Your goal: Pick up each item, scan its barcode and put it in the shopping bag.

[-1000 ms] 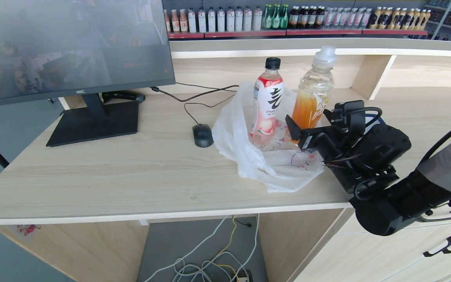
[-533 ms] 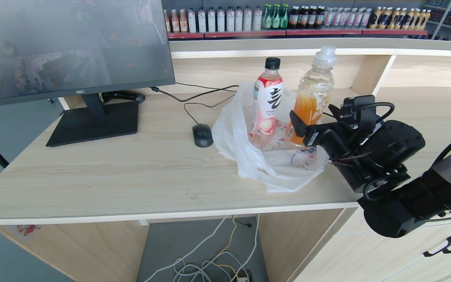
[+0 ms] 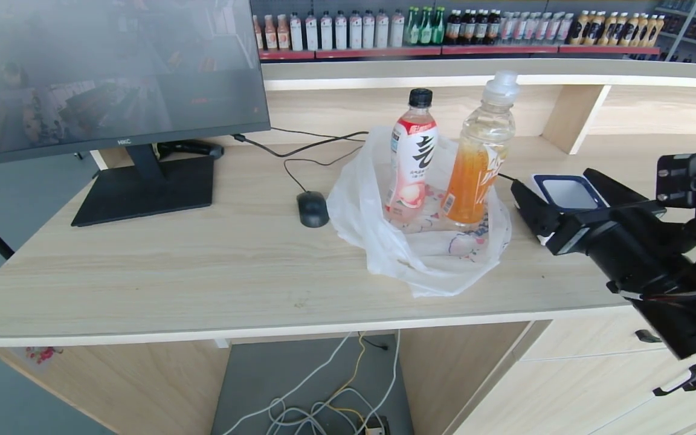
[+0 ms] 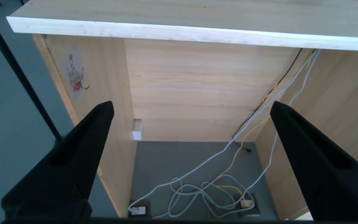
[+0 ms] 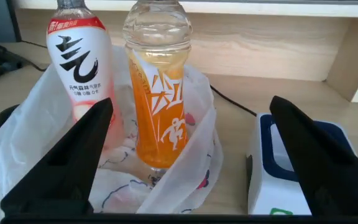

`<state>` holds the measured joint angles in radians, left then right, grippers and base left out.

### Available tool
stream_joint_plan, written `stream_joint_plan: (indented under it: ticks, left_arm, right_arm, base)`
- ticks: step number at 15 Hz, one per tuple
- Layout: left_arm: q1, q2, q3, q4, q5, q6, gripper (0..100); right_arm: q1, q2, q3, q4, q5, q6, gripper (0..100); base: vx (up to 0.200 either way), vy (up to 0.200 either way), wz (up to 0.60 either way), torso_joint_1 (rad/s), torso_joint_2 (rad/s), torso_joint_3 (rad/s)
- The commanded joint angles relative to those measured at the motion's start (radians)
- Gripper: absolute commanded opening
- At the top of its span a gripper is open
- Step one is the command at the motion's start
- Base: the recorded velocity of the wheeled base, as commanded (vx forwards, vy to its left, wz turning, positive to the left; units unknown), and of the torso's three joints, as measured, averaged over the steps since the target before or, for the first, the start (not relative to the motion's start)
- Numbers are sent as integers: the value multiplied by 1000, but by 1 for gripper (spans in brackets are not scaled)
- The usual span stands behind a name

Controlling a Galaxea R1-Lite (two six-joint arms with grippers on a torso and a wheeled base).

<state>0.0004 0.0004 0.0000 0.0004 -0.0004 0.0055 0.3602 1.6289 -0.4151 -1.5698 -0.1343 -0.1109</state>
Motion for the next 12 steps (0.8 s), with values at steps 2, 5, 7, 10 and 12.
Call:
stream_joint_plan:
  ticks: [2, 5, 7, 10, 12]
  left_arm:
    - [1, 0, 0, 1, 2, -1, 100]
    - [0, 0, 0, 1, 0, 2, 100]
    - [1, 0, 0, 1, 0, 1, 100]
    - [1, 0, 0, 1, 0, 2, 100]
    - [0, 0, 0, 1, 0, 1, 100]
  right_arm:
    - [-10, -347, 328, -1, -2, 7, 100]
    - [-60, -552, 415, 113, -4, 71, 100]
    - [-78, -732, 415, 421, 1, 117, 100]
    - [-58, -1074, 415, 1045, 48, 119, 100]
    - [-33, -1293, 415, 1366, 50, 115, 100]
  base:
    - [0, 0, 0, 0, 0, 0]
    - [0, 0, 0, 0, 0, 0]
    - [0, 0, 0, 0, 0, 0]
    - [0, 0, 0, 0, 0, 0]
    - [0, 0, 0, 0, 0, 0]
